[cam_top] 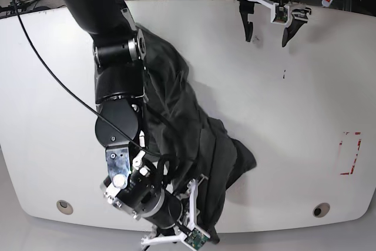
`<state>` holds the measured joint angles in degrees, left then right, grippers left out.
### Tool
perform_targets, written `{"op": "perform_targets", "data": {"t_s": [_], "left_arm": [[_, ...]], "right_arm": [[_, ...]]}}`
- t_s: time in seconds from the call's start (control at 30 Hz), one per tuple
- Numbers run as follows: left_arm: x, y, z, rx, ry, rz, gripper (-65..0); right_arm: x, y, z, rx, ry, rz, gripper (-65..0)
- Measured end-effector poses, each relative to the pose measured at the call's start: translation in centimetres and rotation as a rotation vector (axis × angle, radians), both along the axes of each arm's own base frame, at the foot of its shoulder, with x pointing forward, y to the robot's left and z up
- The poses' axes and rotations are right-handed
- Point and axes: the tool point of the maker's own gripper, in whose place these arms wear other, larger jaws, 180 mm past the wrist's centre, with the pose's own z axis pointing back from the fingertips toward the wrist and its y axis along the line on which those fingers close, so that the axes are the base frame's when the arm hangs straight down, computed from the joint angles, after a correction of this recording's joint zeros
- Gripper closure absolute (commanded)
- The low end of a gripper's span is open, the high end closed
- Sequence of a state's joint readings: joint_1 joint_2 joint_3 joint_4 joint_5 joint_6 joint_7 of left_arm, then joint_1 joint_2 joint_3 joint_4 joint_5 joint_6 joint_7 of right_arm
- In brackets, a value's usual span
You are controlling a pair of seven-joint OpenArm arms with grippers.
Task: Fold the T-shirt properly
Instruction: 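Lift the pinched shirt with the right gripper and pull it away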
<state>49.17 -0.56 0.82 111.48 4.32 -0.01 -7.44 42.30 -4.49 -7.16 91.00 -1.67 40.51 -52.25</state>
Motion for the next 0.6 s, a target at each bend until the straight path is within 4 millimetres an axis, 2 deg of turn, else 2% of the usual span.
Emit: {"op": "perform_targets", "data": {"t_s": [0.2,0.27,0.4,0.47,0.6], "left_arm": [[0.9,-2.3,-0.6,-0.037,0.04,-0.043,-50.4],[1.5,-3.4,-0.7,-0.054,0.051,-0.067,-50.4],[3.4,-5.3,-0.6,-0.073,0.061,-0.106,-50.4],[4.2,-6.4,-0.8,-0.077,0.086,-0.134,-50.4],[6.2,-10.0,-0.5,-0.099,0.103,-0.225,-50.4]], "right_arm": [[1.3,-1.0,6.8,-0.05,-0.158,-0.055,0.0],[1.5,-1.1,9.3,-0.051,-0.208,-0.06,0.0],[1.4,-0.9,13.0,-0.041,-0.284,-0.052,0.0],[1.4,-0.9,13.6,-0.042,-0.298,-0.054,0.0],[1.4,-0.9,14.1,-0.043,-0.306,-0.054,0.0]]}}
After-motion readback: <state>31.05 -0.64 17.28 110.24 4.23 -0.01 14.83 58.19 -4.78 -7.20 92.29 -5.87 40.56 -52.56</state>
